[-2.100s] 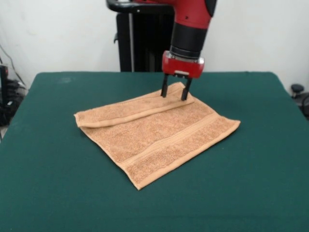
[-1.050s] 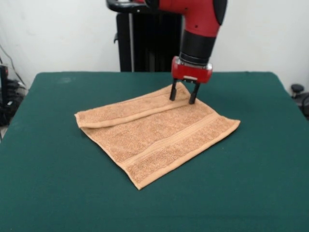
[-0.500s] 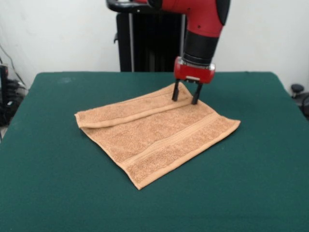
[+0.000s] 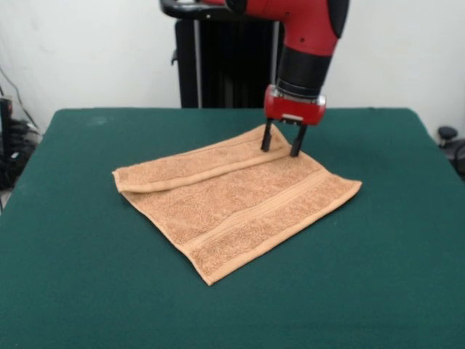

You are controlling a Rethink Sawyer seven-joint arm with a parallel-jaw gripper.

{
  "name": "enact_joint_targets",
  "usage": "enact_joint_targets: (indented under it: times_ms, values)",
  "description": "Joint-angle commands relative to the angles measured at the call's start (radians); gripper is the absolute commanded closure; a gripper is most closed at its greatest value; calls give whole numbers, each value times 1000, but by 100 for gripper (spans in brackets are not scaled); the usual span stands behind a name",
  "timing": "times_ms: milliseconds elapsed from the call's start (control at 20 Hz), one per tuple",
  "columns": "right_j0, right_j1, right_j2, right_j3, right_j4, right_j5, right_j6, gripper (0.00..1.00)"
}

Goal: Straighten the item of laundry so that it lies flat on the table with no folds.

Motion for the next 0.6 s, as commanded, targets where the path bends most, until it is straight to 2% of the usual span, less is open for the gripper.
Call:
enact_joint_targets:
  times_ms: [50,600]
  values:
    - [45,40,106,29,72,-43,216,0]
    - [71,44,113,24,103,-37,228,0]
